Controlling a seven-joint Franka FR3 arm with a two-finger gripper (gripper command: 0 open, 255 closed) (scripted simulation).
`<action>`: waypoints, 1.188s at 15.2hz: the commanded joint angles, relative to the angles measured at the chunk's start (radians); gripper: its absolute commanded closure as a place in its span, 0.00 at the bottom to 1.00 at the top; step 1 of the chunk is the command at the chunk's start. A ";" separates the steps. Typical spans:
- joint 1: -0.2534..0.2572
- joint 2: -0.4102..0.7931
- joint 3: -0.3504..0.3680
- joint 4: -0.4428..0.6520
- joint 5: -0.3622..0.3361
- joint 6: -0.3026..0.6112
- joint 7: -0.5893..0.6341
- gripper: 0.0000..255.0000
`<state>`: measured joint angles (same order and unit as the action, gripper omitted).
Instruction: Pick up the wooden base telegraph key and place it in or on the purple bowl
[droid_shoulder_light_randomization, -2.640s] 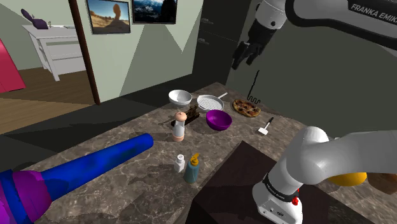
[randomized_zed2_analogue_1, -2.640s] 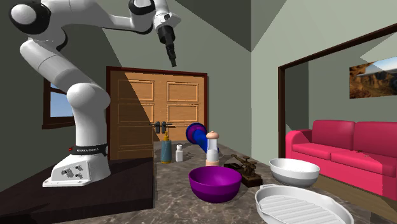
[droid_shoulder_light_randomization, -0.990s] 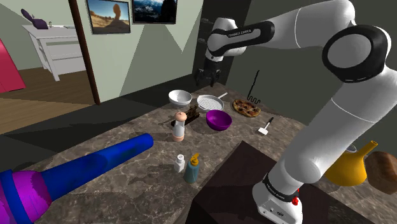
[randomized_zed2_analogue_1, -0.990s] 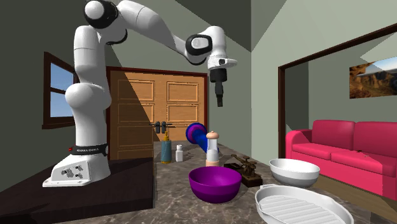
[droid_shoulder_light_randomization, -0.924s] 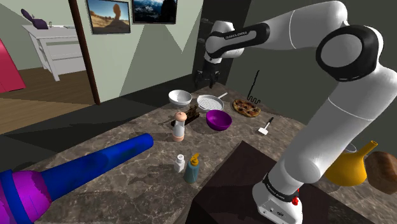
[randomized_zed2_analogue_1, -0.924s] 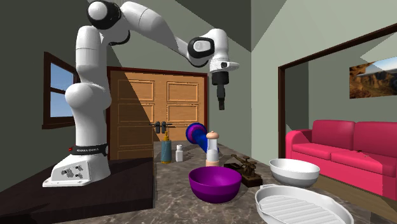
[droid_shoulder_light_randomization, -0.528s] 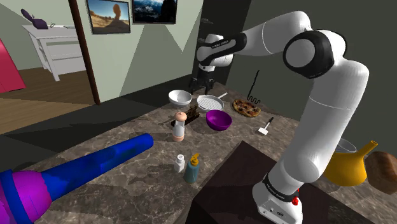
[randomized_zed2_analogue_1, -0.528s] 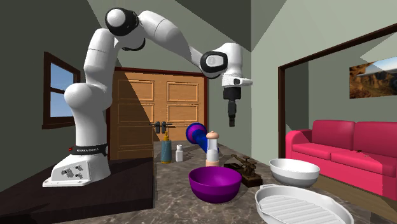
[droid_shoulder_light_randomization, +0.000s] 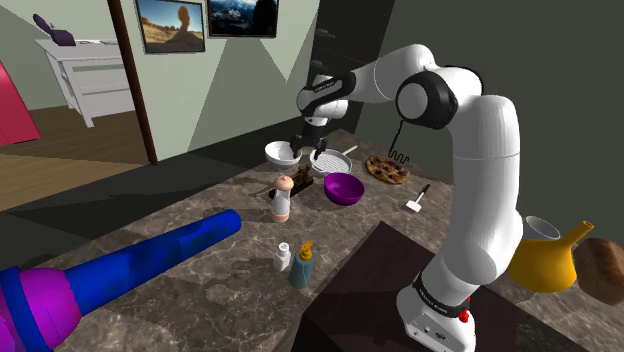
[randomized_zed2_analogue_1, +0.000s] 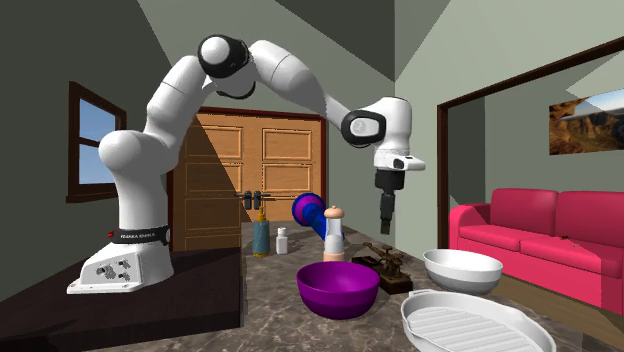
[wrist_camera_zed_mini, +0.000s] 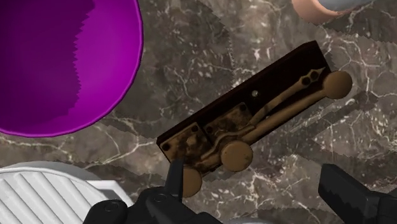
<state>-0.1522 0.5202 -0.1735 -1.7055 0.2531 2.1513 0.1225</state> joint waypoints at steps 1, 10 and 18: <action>-0.006 0.041 0.005 0.024 0.012 0.009 0.001 0.00; -0.005 0.088 0.016 0.005 0.027 0.075 -0.008 0.00; -0.005 0.087 0.016 0.005 0.027 0.075 -0.008 1.00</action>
<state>-0.1570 0.6075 -0.1580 -1.7001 0.2805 2.2260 0.1144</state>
